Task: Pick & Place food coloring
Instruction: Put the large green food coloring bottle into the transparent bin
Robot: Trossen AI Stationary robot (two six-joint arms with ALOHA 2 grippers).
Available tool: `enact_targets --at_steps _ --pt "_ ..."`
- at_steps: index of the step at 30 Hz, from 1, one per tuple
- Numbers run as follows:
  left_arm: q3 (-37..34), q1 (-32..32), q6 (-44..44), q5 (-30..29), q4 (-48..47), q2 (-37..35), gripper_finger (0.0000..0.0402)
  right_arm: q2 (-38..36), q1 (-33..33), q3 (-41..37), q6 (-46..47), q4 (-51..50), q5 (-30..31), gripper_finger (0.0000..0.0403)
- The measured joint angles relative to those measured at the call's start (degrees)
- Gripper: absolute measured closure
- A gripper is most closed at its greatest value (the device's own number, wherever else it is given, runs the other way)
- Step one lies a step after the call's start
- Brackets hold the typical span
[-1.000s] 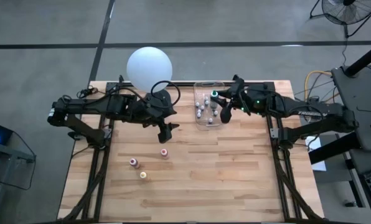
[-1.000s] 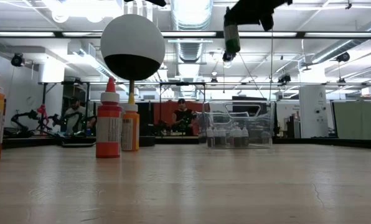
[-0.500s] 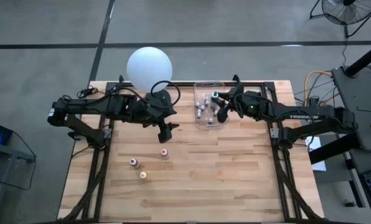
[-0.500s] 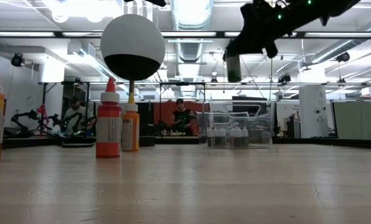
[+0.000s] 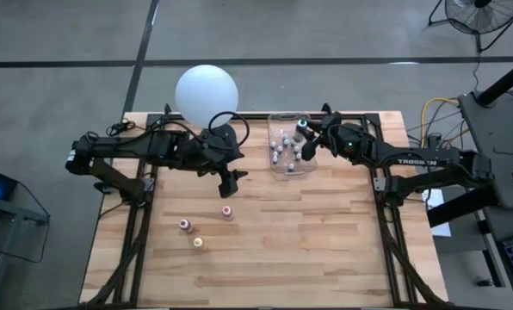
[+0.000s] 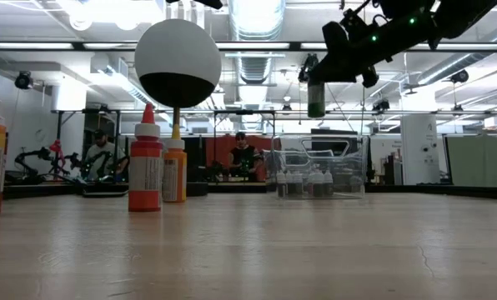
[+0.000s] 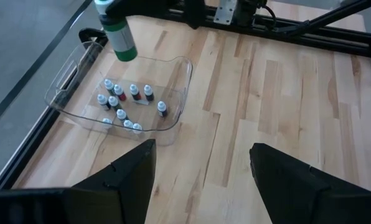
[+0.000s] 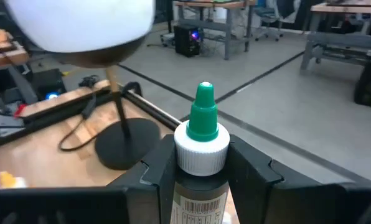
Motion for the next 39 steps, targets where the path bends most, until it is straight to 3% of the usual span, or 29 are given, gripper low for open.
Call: enact_targets --at_steps 23,39 --pt "0.0 0.0 -1.1 0.0 0.0 0.0 0.0171 17.8 -10.0 3.5 -0.9 8.8 -3.2 0.0296" --pt "0.0 0.0 -1.1 0.0 0.0 0.0 0.0171 26.8 -10.9 3.5 -2.4 17.8 -2.3 0.0296"
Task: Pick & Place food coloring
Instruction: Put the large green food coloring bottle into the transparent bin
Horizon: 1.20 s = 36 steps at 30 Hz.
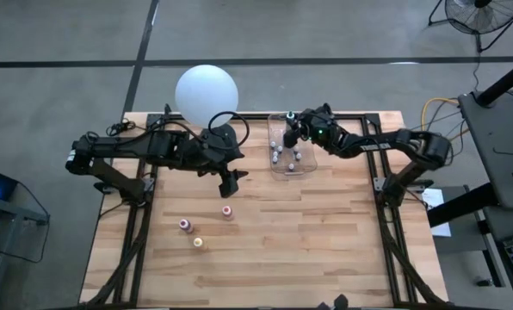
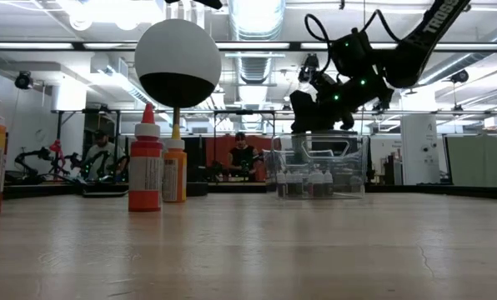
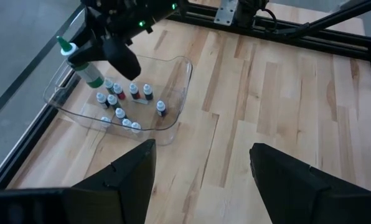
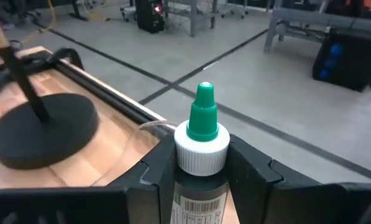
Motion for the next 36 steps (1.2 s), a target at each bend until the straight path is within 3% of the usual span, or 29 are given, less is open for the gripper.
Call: enact_targets --at_steps 36 --pt "0.0 0.0 1.7 0.0 0.0 0.0 0.0171 7.7 -0.8 0.0 1.8 2.4 0.5 0.0296"
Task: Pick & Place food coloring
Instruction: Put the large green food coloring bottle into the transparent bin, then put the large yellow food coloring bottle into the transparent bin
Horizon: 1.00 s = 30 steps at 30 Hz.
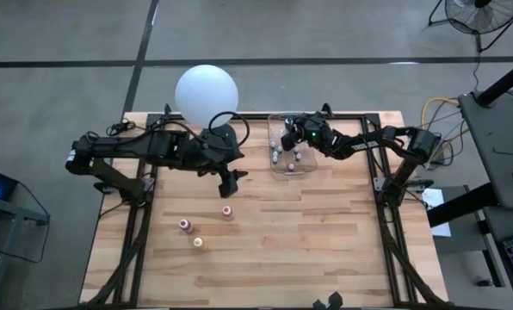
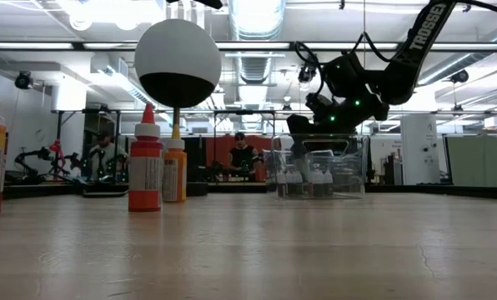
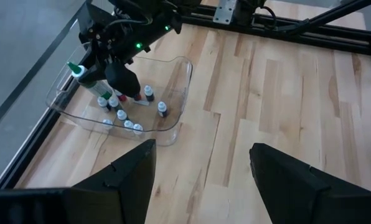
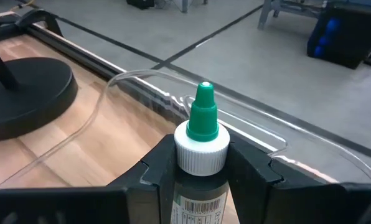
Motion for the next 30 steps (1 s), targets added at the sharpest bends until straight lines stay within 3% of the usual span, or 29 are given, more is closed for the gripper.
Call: enact_targets --at_steps 10,20,30 --pt "0.0 0.0 0.9 0.0 0.0 0.0 0.0171 0.0 0.0 0.0 -0.2 -1.2 -0.1 0.0294" --pt "0.0 0.0 0.9 0.0 0.0 0.0 0.0171 0.0 -0.1 0.0 0.9 -4.6 -2.1 0.024" --pt "0.0 0.0 0.9 0.0 0.0 0.0 0.0171 -2.7 -0.1 0.5 -0.5 -4.5 -1.9 0.0223"
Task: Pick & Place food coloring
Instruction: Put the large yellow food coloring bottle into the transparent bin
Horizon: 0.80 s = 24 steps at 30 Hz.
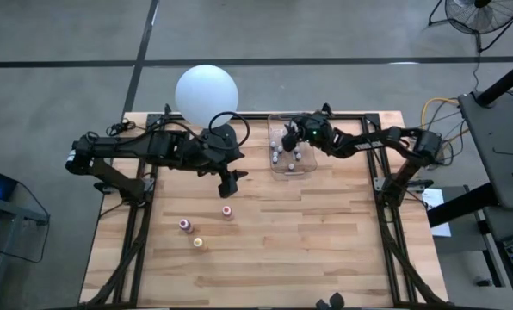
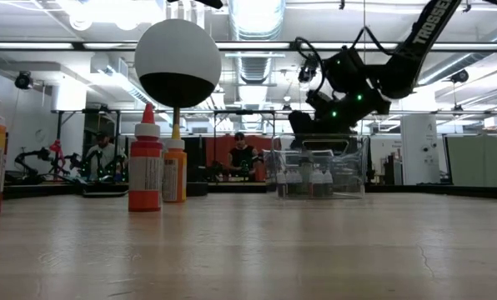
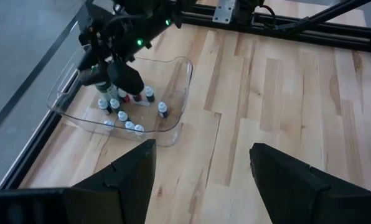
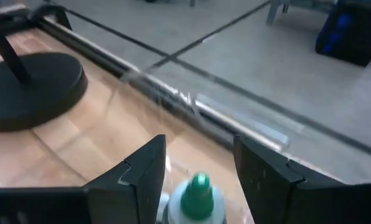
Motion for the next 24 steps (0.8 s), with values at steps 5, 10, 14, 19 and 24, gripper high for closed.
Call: enact_targets --at_steps 5,10,14,19,24 --pt "0.0 0.0 -1.5 0.0 0.0 0.0 0.0171 -5.8 0.2 1.8 -3.9 -2.7 0.0 0.0222" --pt "0.0 0.1 -2.0 -0.3 0.0 0.0 0.0171 -14.6 0.9 4.7 -10.4 -8.4 0.0 0.0224" --pt "0.0 0.1 -1.6 -2.6 0.2 0.0 0.0176 -22.1 1.0 6.6 -11.5 -13.3 -3.4 0.0225" --pt "0.0 0.1 -1.0 -2.8 1.3 -0.5 0.0179 -30.3 1.3 9.2 -10.9 -21.8 -10.5 0.0225" --pt "0.0 0.1 0.2 -2.8 2.3 -1.4 0.018 -35.6 2.6 12.5 -7.7 -30.7 -17.6 0.0225"
